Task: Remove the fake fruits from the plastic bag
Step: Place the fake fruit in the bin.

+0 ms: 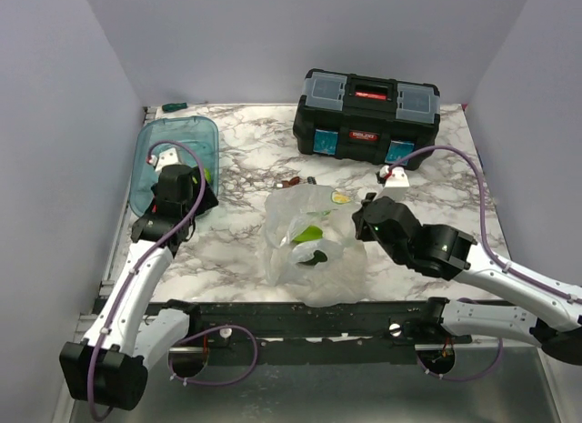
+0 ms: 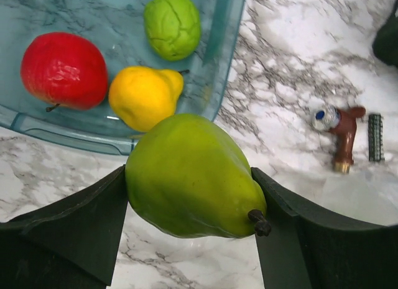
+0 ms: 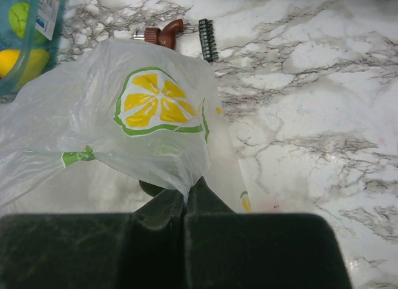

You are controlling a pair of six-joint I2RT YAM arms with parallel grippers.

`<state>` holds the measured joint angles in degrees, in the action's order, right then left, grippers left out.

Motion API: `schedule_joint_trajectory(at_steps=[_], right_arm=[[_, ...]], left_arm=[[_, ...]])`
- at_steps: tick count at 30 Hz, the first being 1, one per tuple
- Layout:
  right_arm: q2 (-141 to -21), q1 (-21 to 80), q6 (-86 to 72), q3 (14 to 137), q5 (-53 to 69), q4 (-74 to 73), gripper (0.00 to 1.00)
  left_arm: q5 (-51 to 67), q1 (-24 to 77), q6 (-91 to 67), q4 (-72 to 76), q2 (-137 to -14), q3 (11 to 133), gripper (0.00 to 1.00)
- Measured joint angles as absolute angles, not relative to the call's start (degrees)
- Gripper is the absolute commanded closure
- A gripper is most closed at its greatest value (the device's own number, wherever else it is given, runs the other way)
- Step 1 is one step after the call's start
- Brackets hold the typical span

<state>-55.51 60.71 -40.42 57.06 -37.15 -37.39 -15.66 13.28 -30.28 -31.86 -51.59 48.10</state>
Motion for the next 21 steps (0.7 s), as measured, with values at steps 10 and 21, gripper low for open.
schedule_joint_trajectory(at_steps=[10, 21], right_arm=[[-56.3, 60.7, -36.1, 57.0, -38.0, -36.2, 0.99], [-50.8, 60.7, -35.9, 55.5, -36.9, -35.2, 0.99]], left_arm=[[-6.8, -4.5, -38.3, -25.0, -69.2, 55.4, 1.0], [-0.5, -9.6, -36.4, -29.3, -93.6, 76.9, 1.0]])
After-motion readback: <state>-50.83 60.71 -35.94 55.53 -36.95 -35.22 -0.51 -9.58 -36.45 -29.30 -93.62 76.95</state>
